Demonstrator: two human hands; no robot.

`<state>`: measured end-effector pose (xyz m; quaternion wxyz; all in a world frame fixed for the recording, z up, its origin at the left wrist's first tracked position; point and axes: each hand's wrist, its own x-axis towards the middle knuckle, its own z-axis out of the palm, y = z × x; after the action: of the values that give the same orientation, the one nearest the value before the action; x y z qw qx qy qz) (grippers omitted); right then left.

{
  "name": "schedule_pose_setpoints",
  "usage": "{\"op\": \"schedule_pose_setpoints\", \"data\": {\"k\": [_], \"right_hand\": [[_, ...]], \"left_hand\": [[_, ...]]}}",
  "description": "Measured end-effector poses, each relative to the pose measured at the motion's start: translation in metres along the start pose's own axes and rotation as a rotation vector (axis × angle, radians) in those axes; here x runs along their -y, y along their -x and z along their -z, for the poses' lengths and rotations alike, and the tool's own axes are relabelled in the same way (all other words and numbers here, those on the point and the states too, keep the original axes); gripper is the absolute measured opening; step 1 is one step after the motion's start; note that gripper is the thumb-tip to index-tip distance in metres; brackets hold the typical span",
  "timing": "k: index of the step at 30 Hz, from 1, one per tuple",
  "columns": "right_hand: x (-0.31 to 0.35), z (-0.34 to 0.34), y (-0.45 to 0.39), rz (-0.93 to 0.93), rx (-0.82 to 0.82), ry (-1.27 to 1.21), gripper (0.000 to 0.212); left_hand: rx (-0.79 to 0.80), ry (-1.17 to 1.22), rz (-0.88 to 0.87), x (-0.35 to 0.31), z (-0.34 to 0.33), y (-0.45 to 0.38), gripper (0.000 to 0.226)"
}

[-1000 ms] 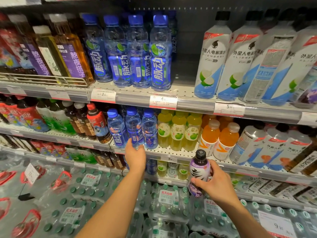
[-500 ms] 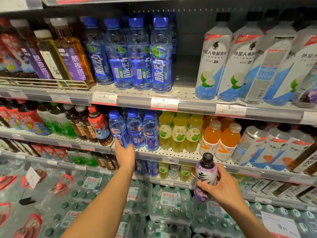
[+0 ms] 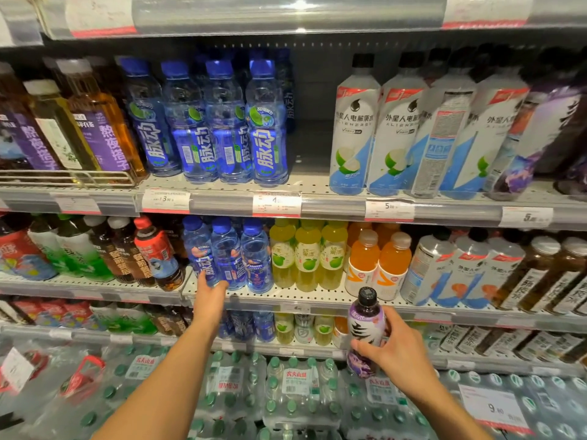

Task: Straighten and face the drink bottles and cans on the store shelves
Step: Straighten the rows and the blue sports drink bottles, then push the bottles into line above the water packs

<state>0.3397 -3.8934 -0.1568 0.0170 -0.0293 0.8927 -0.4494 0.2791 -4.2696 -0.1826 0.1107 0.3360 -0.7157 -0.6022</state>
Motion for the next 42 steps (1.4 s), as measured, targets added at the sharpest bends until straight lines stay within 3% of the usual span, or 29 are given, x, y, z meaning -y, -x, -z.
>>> {"op": "schedule_pose_setpoints", "data": {"k": [6, 12, 17, 21, 24, 27, 31, 35, 42], "right_hand": [[0.005, 0.016, -0.003, -0.017, -0.023, -0.036, 0.081], [0.002, 0.056, -0.008, -0.043, -0.064, -0.126, 0.079], [-0.015, 0.107, -0.010, -0.047, -0.139, -0.144, 0.082], [-0.032, 0.159, -0.011, -0.031, -0.207, -0.107, 0.082], [-0.041, 0.199, -0.014, 0.012, -0.267, -0.066, 0.081], [-0.049, 0.234, -0.016, 0.037, -0.301, -0.026, 0.064], [-0.055, 0.278, -0.021, 0.058, -0.343, 0.000, 0.061], [-0.052, 0.318, -0.030, 0.096, -0.379, 0.003, 0.060], [-0.014, 0.369, -0.052, 0.260, -0.468, 0.011, 0.063]], "left_hand": [[-0.090, -0.110, -0.031, 0.006, -0.024, 0.027, 0.040], [0.136, -0.324, -0.329, -0.012, -0.082, 0.083, 0.015], [0.274, -0.473, -0.752, -0.063, -0.147, 0.149, 0.030], [0.292, -0.527, -1.119, -0.114, -0.196, 0.206, 0.042], [0.296, -0.550, -1.303, -0.147, -0.228, 0.232, 0.049], [0.295, -0.629, -1.435, -0.170, -0.256, 0.252, 0.053], [0.257, -0.752, -1.507, -0.194, -0.288, 0.279, 0.059], [0.182, -0.892, -1.433, -0.206, -0.307, 0.284, 0.065], [0.220, -0.979, -1.372, -0.197, -0.309, 0.265, 0.072]]}}
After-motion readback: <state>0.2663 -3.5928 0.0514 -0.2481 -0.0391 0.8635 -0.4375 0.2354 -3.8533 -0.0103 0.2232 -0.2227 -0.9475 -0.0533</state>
